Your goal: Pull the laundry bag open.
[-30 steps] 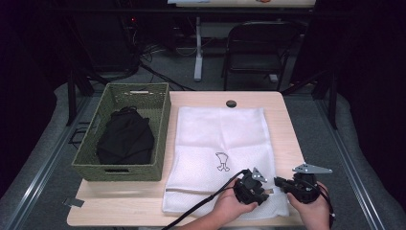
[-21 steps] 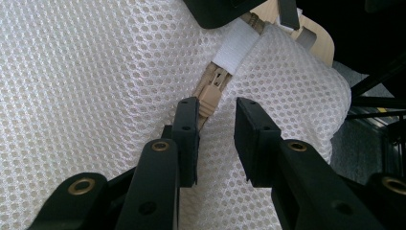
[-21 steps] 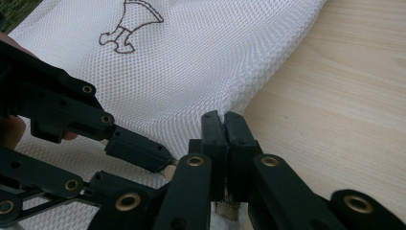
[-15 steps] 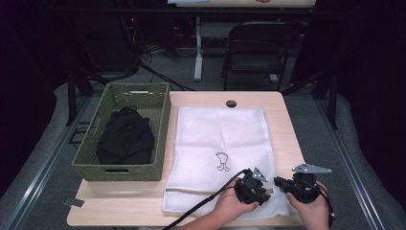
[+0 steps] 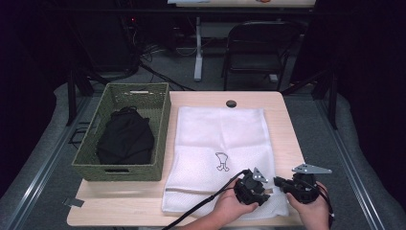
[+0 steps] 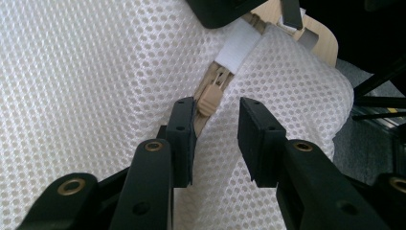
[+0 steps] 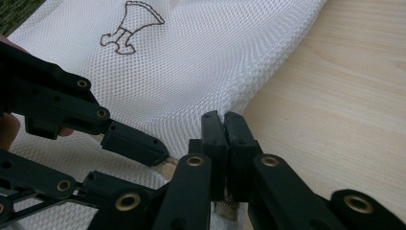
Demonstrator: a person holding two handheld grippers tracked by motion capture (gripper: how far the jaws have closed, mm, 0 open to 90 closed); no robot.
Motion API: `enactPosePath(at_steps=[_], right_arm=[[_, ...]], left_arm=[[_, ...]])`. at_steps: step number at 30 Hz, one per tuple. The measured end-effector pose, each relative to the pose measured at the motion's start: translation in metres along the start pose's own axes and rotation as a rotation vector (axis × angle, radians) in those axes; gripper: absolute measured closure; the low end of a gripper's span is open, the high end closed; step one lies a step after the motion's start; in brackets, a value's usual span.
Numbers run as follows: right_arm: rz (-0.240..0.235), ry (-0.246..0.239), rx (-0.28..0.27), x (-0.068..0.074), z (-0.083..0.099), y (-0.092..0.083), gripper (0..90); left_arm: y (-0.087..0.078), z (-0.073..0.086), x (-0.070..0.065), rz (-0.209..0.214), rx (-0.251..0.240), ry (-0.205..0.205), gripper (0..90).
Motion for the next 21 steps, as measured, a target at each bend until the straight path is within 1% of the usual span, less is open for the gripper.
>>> enactPosePath(at_steps=[1, 2, 3, 4, 5, 8, 11, 12, 13, 14, 15, 16, 17, 18, 19, 20, 21], right_arm=[[-0.002, -0.004, -0.001, 0.0004, -0.0002, -0.0003, 88.5], [-0.003, -0.005, -0.006, 0.0008, -0.0002, -0.0001, 88.5], [-0.002, -0.007, -0.007, 0.0011, -0.0002, 0.0000, 88.5], [-0.002, -0.008, -0.007, 0.0015, -0.0002, 0.0000, 88.5], [-0.002, -0.009, -0.005, 0.0019, -0.0003, 0.0001, 88.5], [-0.001, -0.011, -0.006, 0.0026, -0.0004, 0.0002, 88.5], [-0.003, -0.011, -0.007, 0.0032, -0.0005, 0.0006, 88.6], [-0.004, -0.010, -0.007, 0.0033, -0.0005, 0.0007, 88.5], [-0.004, -0.011, -0.007, 0.0033, -0.0005, 0.0007, 88.5], [-0.006, -0.010, -0.010, 0.0033, -0.0004, 0.0011, 88.5], [-0.006, -0.010, -0.009, 0.0031, -0.0004, 0.0012, 88.6], [-0.007, -0.007, -0.008, 0.0030, -0.0004, 0.0014, 88.5], [-0.007, -0.009, -0.009, 0.0026, -0.0004, 0.0017, 88.6], [-0.005, -0.011, -0.006, 0.0024, -0.0005, 0.0015, 88.5], [-0.004, -0.012, -0.005, 0.0024, -0.0004, 0.0016, 88.5], [-0.003, -0.011, -0.005, 0.0023, -0.0003, 0.0016, 88.5], [-0.004, -0.008, -0.006, 0.0025, -0.0002, 0.0014, 88.5]], left_arm=[[-0.0001, 0.0005, 0.0004, 0.000, 0.002, 0.003, 66.3], [0.0002, 0.0010, -0.0002, -0.012, 0.008, 0.004, 65.5], [0.0005, 0.0014, 0.0000, -0.006, 0.013, 0.008, 64.0], [0.0017, 0.0018, 0.0003, 0.007, 0.005, 0.010, 62.6], [0.0022, 0.0018, -0.0004, -0.006, 0.011, 0.008, 61.4], [0.0046, 0.0013, -0.0004, 0.001, 0.015, 0.005, 58.9], [0.0051, 0.0001, -0.0005, 0.005, 0.015, 0.021, 58.7], [0.0054, -0.0001, -0.0002, 0.026, 0.006, 0.019, 59.2], [0.0057, -0.0007, 0.0001, 0.030, 0.003, 0.022, 59.9], [0.0056, -0.0011, 0.0000, 0.031, 0.001, 0.017, 60.1], [0.0055, -0.0016, -0.0006, 0.019, 0.004, 0.011, 60.2], [0.0055, -0.0018, -0.0004, 0.020, 0.003, 0.011, 60.7], [0.0059, -0.0015, -0.0001, 0.044, -0.008, 0.004, 61.9], [0.0057, -0.0016, -0.0004, 0.042, -0.010, 0.008, 61.9], [0.0046, -0.0017, -0.0010, 0.027, 0.001, 0.015, 61.9], [0.0039, -0.0016, -0.0014, 0.029, 0.002, 0.019, 62.2], [0.0037, -0.0012, -0.0018, 0.032, -0.007, 0.016, 62.2]])
Point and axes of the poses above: each handheld gripper's, and its own axes: y roughly forward along the jaws, z roughly out of its underside, x roughly to its left, the point moved 1 cm from there along y, roughly forward along the jaws, and after that the axes turned 4 degrees about y, right-handed, at the moved point
